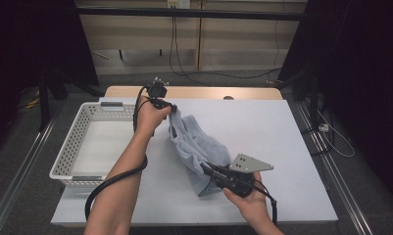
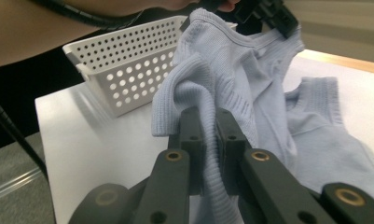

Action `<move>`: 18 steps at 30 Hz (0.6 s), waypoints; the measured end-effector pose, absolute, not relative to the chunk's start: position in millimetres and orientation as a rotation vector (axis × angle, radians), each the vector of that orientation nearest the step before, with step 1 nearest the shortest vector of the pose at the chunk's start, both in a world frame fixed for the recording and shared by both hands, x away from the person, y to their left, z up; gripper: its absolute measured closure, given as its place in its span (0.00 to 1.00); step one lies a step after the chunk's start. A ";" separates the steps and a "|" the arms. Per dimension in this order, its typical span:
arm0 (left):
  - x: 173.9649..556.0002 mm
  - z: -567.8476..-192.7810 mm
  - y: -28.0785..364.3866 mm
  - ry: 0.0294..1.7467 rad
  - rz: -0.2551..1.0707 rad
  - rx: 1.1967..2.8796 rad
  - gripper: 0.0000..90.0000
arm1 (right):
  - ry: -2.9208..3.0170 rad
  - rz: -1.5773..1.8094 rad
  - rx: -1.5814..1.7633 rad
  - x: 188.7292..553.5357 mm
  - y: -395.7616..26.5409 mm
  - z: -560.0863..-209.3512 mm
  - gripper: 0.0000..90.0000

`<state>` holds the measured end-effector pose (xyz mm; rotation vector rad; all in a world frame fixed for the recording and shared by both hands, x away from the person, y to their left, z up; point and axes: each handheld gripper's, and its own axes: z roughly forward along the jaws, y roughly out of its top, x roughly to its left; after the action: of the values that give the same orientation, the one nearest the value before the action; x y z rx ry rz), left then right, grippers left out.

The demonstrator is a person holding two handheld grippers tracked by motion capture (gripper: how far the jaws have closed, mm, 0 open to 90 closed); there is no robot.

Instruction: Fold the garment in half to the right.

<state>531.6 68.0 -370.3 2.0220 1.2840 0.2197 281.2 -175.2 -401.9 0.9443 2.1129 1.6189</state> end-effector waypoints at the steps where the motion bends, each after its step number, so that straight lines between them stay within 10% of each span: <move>1: 531.5 -370.3 67.6 1.284 0.218 2.016 0.86 | 2.105 1.621 0.945 281.1 -176.3 -401.7 0.94; 18: 528.2 -365.8 67.3 1.210 0.251 2.007 0.59 | 2.013 1.530 1.111 281.4 -212.3 -416.0 0.94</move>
<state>528.2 67.3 -365.8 2.0071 1.2104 0.2509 281.4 -212.3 -416.0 1.1114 2.0129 1.5296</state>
